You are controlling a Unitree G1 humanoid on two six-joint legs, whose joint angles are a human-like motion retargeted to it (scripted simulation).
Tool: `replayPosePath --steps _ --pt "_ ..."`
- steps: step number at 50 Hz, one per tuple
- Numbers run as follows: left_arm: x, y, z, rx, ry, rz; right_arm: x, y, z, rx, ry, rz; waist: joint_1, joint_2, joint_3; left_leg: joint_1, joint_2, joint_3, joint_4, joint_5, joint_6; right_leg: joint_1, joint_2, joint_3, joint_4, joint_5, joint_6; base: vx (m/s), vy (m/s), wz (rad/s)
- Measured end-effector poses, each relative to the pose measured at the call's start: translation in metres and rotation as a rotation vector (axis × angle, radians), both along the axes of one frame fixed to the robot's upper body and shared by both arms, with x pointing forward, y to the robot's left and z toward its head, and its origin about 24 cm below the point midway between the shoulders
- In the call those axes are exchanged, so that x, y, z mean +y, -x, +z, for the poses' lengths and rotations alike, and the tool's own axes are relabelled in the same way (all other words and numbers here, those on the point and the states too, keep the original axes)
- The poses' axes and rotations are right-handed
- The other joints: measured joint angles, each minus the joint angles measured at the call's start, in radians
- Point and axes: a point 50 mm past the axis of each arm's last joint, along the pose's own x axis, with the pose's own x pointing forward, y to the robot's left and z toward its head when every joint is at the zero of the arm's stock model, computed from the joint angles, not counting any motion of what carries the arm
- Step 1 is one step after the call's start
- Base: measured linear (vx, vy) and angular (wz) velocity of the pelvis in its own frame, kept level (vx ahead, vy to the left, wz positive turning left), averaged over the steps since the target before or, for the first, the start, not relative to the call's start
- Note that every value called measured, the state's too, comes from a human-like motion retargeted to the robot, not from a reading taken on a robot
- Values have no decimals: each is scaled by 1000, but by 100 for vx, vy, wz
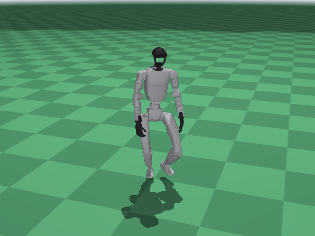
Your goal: Walk
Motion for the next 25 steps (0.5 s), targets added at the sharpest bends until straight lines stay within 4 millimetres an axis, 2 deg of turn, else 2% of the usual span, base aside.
replayPosePath --steps 6,15,25 --pt "4 2 -1 14 -11 29 4 -3 1 -15 -18 2 1 -46 -24 -98 -70 53 -259 30 -8 -34 -47 19 42 -47 1 18 0 -7" --pt "12 6 -3 42 -40 46 4 0 0 -2 -14 30 -20 -78 -64 -112 -172 62 -670 107 -24 -29 -82 40 48 -83 4 23 5 -5" --pt "20 5 -2 37 -63 74 8 3 -3 6 -23 21 3 -123 -95 -65 -223 63 -691 173 3 17 -132 85 108 -110 31 32 6 -15"
